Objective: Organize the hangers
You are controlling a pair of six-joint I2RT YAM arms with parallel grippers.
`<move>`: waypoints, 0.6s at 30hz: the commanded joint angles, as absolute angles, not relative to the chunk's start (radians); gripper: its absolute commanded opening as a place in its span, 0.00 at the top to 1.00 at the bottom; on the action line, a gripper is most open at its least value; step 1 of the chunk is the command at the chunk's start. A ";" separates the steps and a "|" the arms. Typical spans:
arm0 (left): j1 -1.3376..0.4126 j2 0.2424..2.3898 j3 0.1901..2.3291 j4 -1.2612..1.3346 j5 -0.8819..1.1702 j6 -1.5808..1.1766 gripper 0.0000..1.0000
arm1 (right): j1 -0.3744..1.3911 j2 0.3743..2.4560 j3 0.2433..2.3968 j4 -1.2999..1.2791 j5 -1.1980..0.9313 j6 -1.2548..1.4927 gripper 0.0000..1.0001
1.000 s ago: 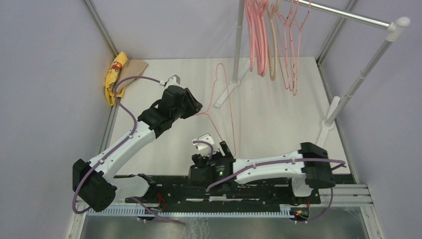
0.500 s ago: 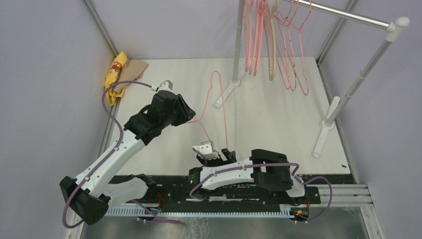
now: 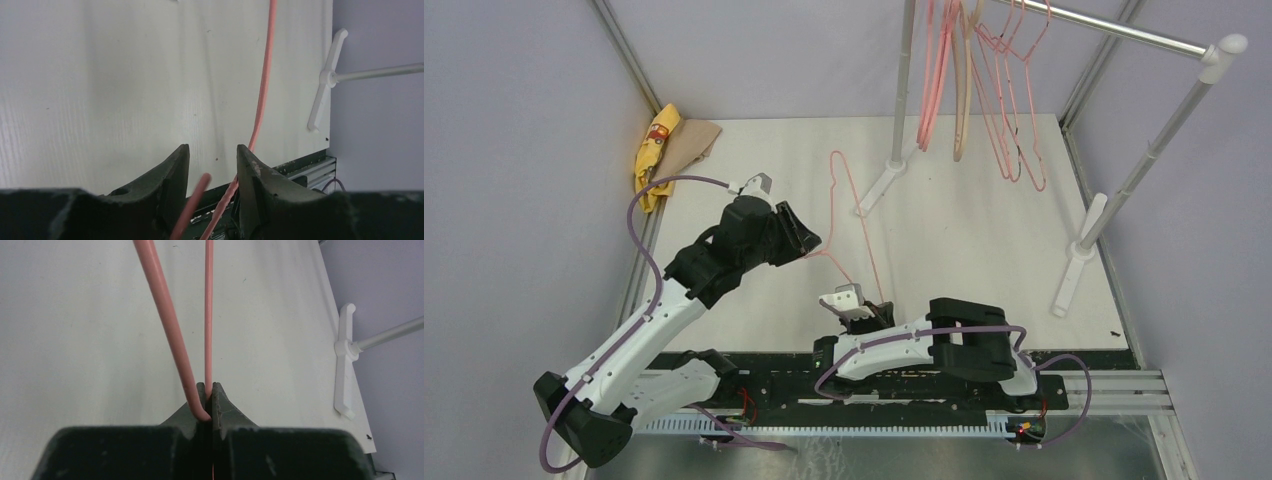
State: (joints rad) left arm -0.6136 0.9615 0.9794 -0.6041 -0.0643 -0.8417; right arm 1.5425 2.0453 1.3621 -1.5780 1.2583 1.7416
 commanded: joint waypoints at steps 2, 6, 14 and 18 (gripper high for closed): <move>-0.598 0.842 0.925 -0.510 -0.076 -0.694 0.38 | 1.537 1.870 1.249 -1.613 1.290 1.712 0.99; -0.599 0.792 0.893 -0.433 -0.087 -0.666 0.17 | 1.537 1.689 1.083 -1.386 1.212 1.540 0.99; -0.598 0.799 0.895 -0.344 -0.032 -0.638 0.03 | 1.537 1.416 0.946 -1.132 1.094 1.290 0.99; -0.598 0.805 0.887 -0.378 -0.118 -0.635 0.03 | 1.538 1.311 0.928 -1.105 1.037 1.211 0.99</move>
State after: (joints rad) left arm -0.6018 0.8036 0.8940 -0.3939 -0.0399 -0.6956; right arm 1.5368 1.4055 0.9405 -1.1973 1.0893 1.3132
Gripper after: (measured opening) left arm 0.971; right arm 0.042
